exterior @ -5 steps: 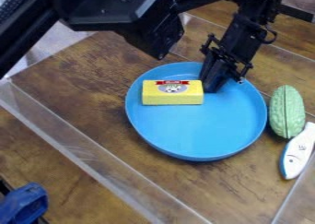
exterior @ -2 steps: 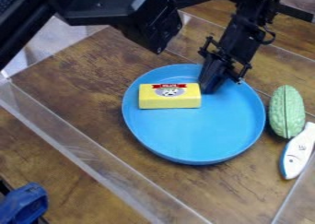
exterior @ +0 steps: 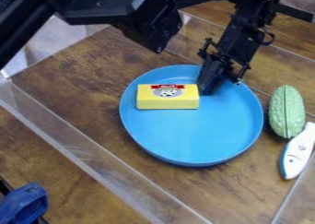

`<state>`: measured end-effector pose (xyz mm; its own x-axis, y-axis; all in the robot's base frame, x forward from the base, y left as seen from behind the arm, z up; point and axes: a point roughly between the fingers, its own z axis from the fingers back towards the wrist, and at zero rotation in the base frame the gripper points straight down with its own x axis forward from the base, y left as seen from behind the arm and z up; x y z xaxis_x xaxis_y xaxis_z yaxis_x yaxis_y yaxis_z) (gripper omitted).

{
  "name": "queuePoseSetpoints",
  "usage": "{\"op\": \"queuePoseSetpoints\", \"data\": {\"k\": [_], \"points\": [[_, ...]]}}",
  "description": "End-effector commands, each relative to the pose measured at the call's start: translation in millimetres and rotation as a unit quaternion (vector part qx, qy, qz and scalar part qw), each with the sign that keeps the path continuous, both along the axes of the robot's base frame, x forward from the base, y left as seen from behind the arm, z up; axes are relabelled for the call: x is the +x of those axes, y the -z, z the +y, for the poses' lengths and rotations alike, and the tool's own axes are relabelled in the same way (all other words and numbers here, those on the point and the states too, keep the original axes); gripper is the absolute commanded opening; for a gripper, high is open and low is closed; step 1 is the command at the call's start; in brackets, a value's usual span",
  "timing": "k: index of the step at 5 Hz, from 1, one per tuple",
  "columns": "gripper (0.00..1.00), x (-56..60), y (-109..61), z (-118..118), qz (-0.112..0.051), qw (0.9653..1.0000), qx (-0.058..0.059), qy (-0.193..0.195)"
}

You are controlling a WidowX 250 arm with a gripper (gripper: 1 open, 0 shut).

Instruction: Remove the white object from inside the blue tray and put it on the table

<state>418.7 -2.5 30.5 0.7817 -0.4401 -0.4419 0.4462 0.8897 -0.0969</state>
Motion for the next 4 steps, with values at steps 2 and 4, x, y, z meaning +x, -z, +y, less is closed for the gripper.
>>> {"op": "queuePoseSetpoints", "data": {"k": [2,4], "points": [[0.0,3.6,-55.7,10,-0.051,0.9987,-0.009,0.001],[0.0,1.1,-67.1,13,-0.051,0.9986,-0.012,0.006]]}}
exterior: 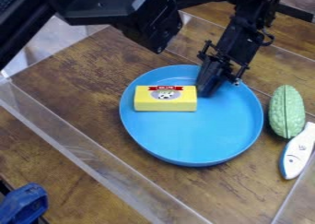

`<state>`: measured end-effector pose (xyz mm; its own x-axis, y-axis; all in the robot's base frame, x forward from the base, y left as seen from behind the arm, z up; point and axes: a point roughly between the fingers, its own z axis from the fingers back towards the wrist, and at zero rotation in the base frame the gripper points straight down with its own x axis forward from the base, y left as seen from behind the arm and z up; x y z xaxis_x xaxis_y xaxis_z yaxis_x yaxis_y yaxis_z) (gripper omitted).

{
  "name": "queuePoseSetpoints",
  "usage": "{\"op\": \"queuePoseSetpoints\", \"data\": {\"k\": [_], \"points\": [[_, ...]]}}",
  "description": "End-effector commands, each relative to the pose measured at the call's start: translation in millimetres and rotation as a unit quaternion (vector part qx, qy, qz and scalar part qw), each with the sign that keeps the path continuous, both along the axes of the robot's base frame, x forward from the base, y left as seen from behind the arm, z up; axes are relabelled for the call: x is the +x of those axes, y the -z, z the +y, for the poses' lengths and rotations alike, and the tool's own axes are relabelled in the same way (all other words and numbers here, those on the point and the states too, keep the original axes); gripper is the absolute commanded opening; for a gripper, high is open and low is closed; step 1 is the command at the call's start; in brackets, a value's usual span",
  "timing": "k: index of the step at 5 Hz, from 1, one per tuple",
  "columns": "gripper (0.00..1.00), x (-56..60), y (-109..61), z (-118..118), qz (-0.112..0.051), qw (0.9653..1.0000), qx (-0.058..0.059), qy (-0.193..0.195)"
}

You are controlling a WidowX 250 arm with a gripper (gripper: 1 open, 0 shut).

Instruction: Remove the white object from inside the blue tray and put it on the table

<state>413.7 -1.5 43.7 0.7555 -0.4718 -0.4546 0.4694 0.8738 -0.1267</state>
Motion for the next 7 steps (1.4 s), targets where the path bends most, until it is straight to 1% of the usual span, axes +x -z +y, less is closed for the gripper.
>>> {"op": "queuePoseSetpoints", "data": {"k": [1,2,3,4,6,7], "points": [[0.0,5.0,-59.2,14,-0.065,0.9979,-0.004,-0.007],[0.0,7.3,-63.1,15,-0.061,0.9981,-0.001,0.0],[1.0,9.3,-57.7,15,-0.055,0.9984,-0.004,0.004],[1.0,11.1,-49.9,15,-0.051,0.9986,-0.007,0.007],[1.0,9.1,-37.5,16,-0.045,0.9987,-0.021,0.003],[1.0,7.3,-34.6,17,-0.042,0.9987,-0.028,0.0]]}}
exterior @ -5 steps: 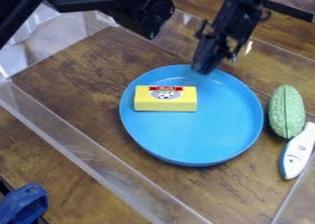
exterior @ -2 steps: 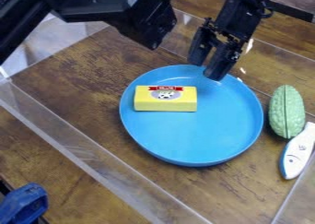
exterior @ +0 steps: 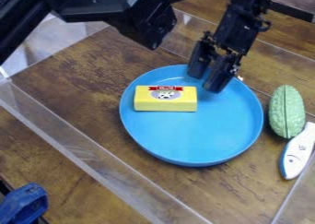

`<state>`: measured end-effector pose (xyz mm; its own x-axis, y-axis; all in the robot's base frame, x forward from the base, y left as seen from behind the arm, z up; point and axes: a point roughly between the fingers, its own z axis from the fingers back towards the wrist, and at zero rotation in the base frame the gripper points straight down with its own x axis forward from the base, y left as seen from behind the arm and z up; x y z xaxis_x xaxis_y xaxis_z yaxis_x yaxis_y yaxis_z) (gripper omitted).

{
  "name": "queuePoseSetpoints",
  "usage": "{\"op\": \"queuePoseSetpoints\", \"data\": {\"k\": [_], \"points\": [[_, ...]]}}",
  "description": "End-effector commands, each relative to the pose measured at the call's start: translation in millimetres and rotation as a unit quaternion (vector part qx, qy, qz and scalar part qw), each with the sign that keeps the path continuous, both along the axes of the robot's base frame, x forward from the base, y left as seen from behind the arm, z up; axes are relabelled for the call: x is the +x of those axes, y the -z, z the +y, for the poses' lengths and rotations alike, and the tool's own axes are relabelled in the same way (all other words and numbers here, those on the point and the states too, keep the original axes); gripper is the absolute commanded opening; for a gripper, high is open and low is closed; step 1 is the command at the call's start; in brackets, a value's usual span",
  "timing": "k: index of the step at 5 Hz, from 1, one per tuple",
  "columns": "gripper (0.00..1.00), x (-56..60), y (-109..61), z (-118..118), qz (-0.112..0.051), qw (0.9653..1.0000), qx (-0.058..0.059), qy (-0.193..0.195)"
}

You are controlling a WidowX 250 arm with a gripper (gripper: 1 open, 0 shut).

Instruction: Remove the white object from inside the blue tray and put it on the table

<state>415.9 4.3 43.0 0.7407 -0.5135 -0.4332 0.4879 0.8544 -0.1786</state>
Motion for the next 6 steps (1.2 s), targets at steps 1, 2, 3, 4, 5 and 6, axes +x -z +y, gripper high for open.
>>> {"op": "queuePoseSetpoints", "data": {"k": [1,2,3,4,5,6], "points": [[1.0,4.2,-32.1,12,-0.042,0.999,-0.004,-0.014],[1.0,3.8,-28.3,13,-0.04,0.999,-0.007,-0.016],[1.0,3.0,-24.7,14,-0.038,0.9991,-0.009,-0.019],[0.0,2.2,-20.9,16,-0.036,0.9991,-0.012,-0.022],[0.0,1.4,-17.5,17,-0.034,0.999,-0.014,-0.024],[0.0,0.7,-21.0,18,-0.032,0.9992,-0.013,-0.02]]}}
